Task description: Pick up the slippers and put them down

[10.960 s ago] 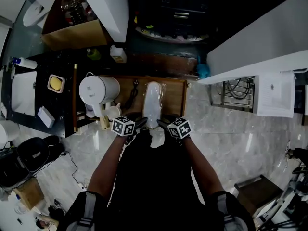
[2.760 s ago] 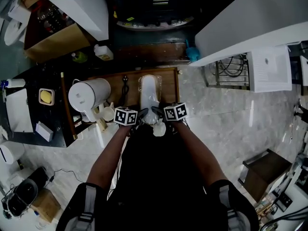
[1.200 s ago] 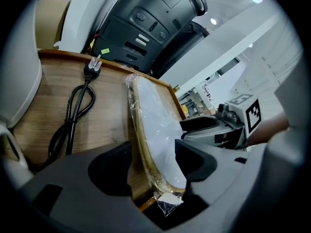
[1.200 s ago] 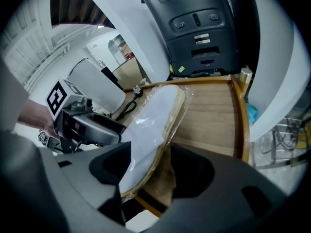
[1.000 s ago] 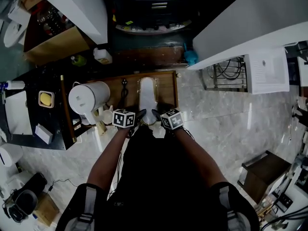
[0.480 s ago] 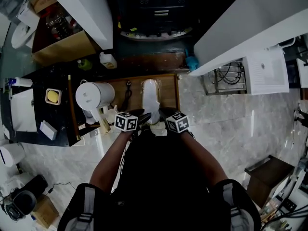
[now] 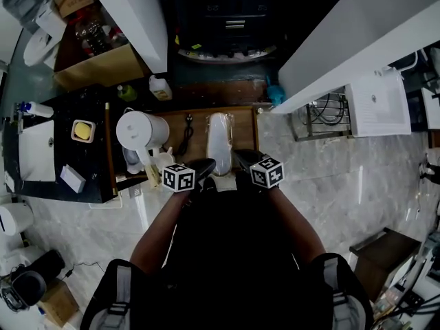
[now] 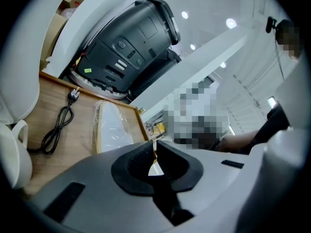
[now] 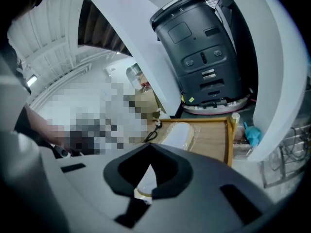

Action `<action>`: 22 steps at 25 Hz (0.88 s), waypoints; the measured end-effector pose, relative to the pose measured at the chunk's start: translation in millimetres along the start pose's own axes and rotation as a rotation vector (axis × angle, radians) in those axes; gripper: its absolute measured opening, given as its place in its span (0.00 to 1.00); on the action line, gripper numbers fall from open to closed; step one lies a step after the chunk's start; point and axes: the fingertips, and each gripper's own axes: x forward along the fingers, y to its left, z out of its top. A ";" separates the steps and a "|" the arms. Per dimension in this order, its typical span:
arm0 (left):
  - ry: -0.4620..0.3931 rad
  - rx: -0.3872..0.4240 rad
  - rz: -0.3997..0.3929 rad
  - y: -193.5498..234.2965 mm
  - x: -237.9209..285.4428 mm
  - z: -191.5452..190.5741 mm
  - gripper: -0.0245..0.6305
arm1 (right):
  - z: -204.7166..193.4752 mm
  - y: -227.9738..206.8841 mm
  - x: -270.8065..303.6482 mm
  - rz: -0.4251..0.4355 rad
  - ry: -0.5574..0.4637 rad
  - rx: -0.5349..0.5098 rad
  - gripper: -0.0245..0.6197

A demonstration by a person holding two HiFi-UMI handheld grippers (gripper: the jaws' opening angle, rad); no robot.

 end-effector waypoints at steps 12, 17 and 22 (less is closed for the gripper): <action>-0.065 0.072 -0.069 -30.1 -33.2 19.3 0.06 | 5.1 54.5 -14.4 0.111 -0.035 -0.090 0.05; -0.082 0.103 -0.080 -32.5 -40.2 25.0 0.06 | 9.9 67.7 -19.4 0.123 -0.054 -0.117 0.05; -0.082 0.116 -0.090 -34.9 -47.9 22.8 0.06 | 6.1 77.9 -22.9 0.122 -0.065 -0.126 0.05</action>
